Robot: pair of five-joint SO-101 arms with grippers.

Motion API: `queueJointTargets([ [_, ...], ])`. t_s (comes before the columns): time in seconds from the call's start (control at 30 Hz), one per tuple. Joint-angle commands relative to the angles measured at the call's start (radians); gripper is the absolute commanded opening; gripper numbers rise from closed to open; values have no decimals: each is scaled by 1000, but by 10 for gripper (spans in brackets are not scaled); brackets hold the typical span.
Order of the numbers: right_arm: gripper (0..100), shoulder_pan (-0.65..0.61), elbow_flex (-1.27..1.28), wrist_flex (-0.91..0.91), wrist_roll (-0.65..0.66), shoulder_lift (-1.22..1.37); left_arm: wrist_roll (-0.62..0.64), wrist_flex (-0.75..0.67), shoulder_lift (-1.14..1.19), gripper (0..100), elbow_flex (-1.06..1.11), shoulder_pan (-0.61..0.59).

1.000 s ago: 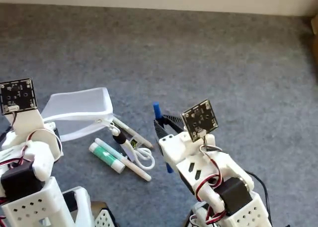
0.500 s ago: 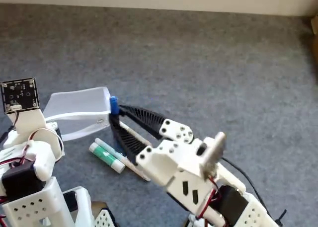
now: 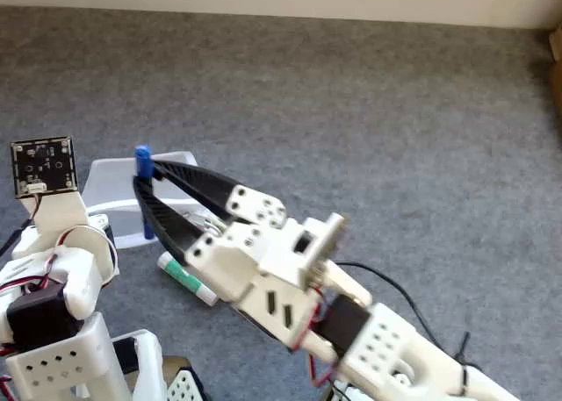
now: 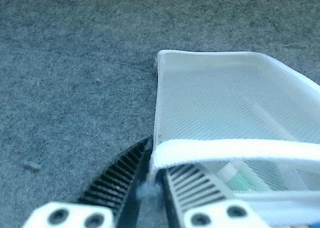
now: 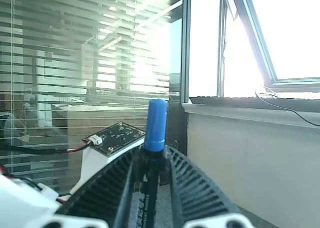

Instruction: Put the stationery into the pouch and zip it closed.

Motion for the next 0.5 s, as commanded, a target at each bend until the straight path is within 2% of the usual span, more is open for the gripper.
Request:
queueJointTargets([
  [0.0, 5, -7, -71, -162, -2, 102, 0, -11, 25, 7, -7, 44],
  [0.2, 5, -4, -120, -194, 12, 248, 0, -29, 25, 7, -7, 44],
  [0.37, 5, 5, -114, -194, 187, 306, 0, -29, 25, 7, -7, 44],
  [0.47, 5, 4, -107, -188, 216, 285, 0, -29, 25, 7, -7, 39],
])
